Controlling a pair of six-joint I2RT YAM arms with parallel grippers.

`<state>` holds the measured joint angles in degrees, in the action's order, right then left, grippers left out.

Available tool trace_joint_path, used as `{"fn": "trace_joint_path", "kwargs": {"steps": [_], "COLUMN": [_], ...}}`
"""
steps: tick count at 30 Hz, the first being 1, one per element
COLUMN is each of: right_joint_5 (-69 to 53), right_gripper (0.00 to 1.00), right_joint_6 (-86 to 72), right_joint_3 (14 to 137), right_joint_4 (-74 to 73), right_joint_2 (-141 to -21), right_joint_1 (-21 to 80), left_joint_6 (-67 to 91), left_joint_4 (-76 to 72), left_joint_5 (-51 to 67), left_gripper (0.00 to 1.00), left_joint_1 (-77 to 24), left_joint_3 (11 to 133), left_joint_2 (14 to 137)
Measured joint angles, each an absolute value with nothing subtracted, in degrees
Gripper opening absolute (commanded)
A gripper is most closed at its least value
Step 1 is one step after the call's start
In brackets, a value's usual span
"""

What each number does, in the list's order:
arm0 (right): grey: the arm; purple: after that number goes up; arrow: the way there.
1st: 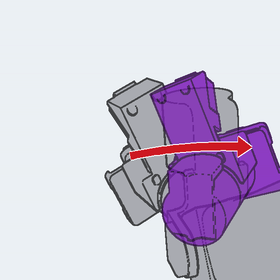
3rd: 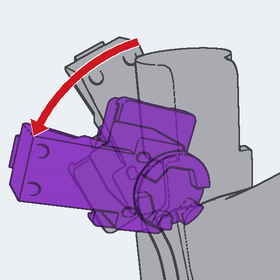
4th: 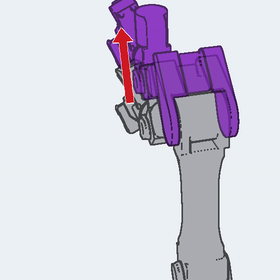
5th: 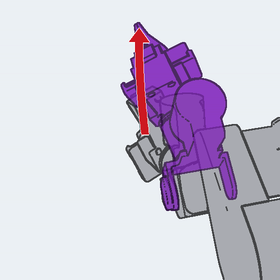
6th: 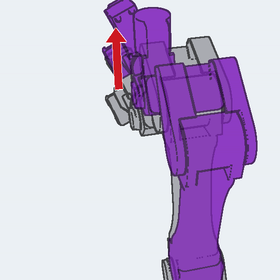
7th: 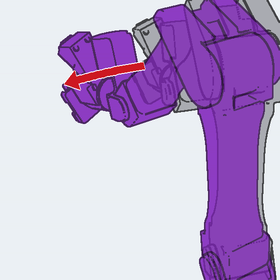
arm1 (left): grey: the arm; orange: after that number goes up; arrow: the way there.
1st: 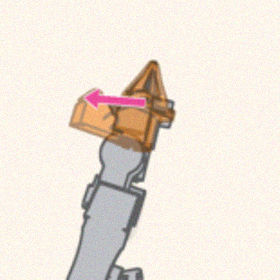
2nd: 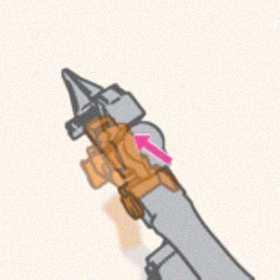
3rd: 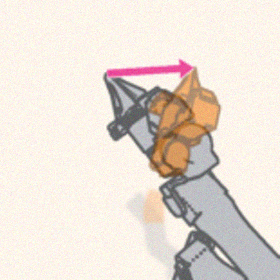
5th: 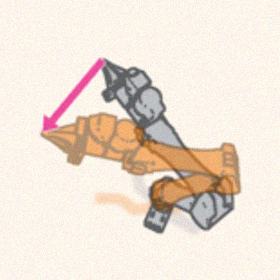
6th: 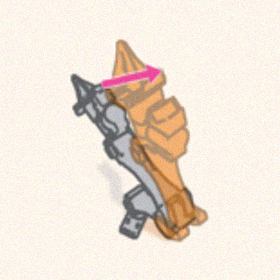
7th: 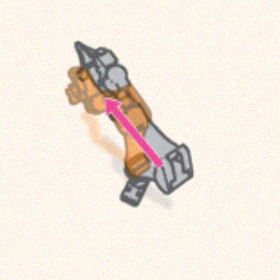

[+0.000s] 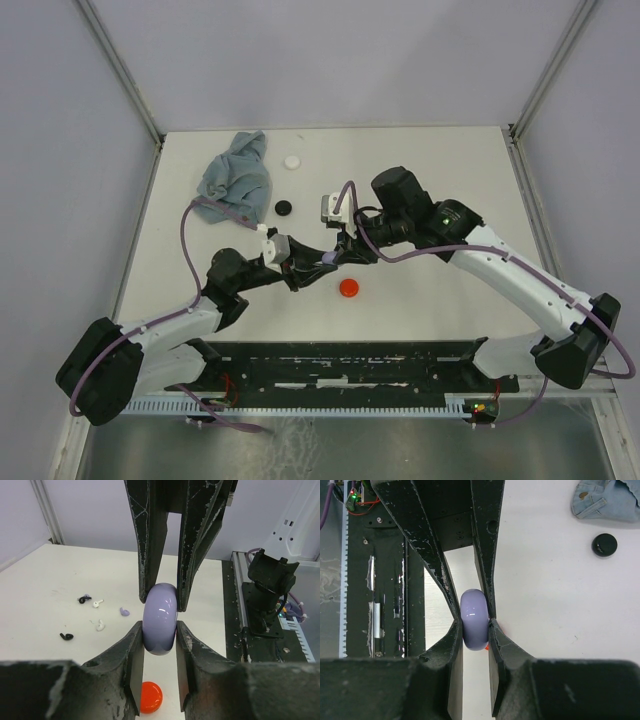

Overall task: Insert the wireless bluetooth earbuds into the charging case
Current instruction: Open the charging case.

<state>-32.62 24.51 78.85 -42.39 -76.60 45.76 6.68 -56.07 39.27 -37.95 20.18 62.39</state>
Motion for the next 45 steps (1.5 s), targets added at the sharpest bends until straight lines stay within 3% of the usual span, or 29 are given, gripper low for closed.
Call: {"fn": "trace_joint_path", "kwargs": {"steps": [5, 11, 17, 22, 24, 28, 34, 45], "right_joint_5": [-32.3, -31.9, -31.9, -31.8, -31.8, -31.6, -31.0, -27.5], "right_gripper": [0.07, 0.07, 0.07, 0.07, 0.08, 0.2, 0.41, 0.51], "right_joint_6": [23.8, 22.5, 21.5, 20.8, 20.6, 20.1, 19.3, 17.7], "right_joint_3": [78.3, 76.5, 75.9, 75.6, 75.3, 74.3, 74.2, 74.1], "right_joint_4": [-41.5, -39.4, -38.3, -37.7, -37.4, -36.4, -35.7, -34.3], "right_joint_2": [-76.1, -74.5, -74.0, -73.8, -73.6, -72.8, -72.7, -72.6], "right_joint_1": [45.8, 45.8, 45.8, 45.7, 45.7, 45.7, 45.8, 45.5], "left_joint_6": [6.9, 7.7, 8.1, 8.1, 8.2, 8.3, 8.2, 7.9], "left_joint_4": [-56.6, -57.5, -58.4, -58.8, -58.9, -59.1, -59.0, -58.4], "left_joint_5": [39.1, 39.1, 38.9, 38.7, 38.6, 38.7, 38.5, 37.8], "left_gripper": [0.28, 0.36, 0.36, 0.27, 0.16, 0.03, 0.03, 0.03], "left_joint_1": [-38.0, -38.0, -38.0, -38.0, -38.0, -38.1, -38.0, -37.9], "left_joint_3": [20.0, 19.7, 19.5, 19.3, 19.3, 19.3, 19.2, 18.4], "left_joint_2": [62.3, 62.2, 62.2, 62.2, 62.2, 62.2, 61.6, 60.5]}}
